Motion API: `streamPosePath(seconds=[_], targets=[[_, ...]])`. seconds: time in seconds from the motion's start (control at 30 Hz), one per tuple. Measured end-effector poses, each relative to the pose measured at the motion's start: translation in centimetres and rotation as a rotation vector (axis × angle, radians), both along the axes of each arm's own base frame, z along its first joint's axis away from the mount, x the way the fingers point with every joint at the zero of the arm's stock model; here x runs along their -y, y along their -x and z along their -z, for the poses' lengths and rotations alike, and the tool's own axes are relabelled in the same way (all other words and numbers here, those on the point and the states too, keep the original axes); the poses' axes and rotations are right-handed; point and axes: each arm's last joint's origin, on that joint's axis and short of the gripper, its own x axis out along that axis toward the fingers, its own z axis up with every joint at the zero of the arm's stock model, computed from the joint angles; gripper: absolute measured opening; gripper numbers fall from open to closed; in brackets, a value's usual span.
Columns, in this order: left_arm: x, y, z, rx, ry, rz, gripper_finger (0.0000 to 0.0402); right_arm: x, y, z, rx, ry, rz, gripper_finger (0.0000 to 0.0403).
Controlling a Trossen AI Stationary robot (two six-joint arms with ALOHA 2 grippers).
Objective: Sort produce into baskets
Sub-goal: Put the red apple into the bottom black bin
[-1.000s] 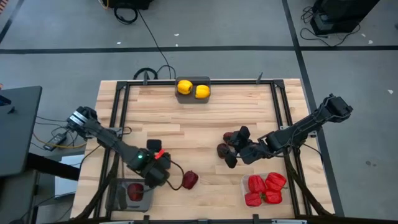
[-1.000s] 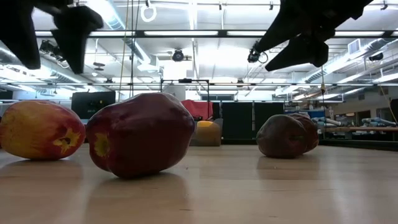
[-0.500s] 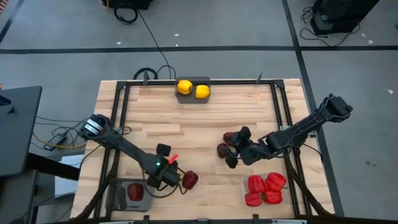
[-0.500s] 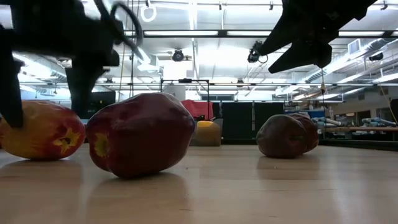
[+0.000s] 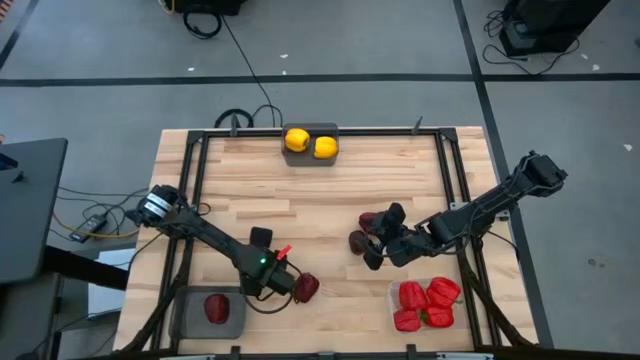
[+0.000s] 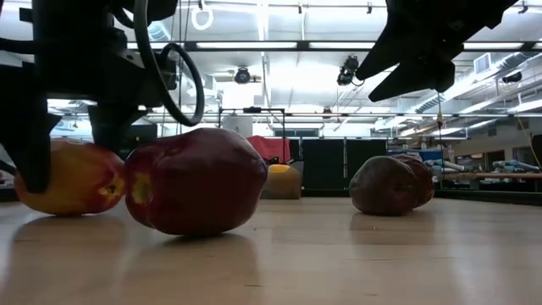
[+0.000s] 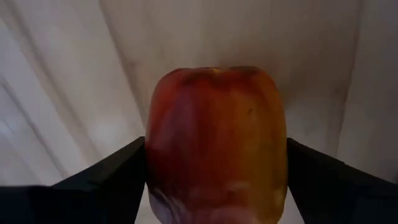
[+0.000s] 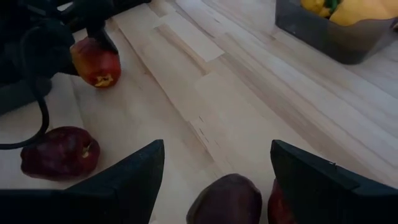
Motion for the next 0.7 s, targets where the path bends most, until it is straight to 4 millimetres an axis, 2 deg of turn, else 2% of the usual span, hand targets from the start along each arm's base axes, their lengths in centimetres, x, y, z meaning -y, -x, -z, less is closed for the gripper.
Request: streamPosePath(seconds=[0.17,0.23,0.4,0.53,0.7], targets=[[-0.4,0.8,-0.3,-0.055,-0.056,-0.09,0.0328,0.0,0.0,0.0,0.005,0.008,0.009,0.0303],[-0.5,1.0,-1.2,-0.067,-0.105,-0.115,0.0328,0.0,0.0,-0.1,0.011,0.007,0.011,0.0303],[-0.2,0.9,-4.7,0.024,-0.149,-0.15,0.0329,0.0,-0.1,-0.1,0.024,-0.002,0.013,0.0303],[0.3,1.1,-8.3,0.154,-0.107,-0.175,0.0342,0.0,-0.1,-0.1,0.033,-0.019,0.025,0.0303],[1.5,3.2,-11.7,0.23,0.011,-0.285,0.0339,0.0,0.3,0.8,0.013,-0.014,0.021,0.0303]])
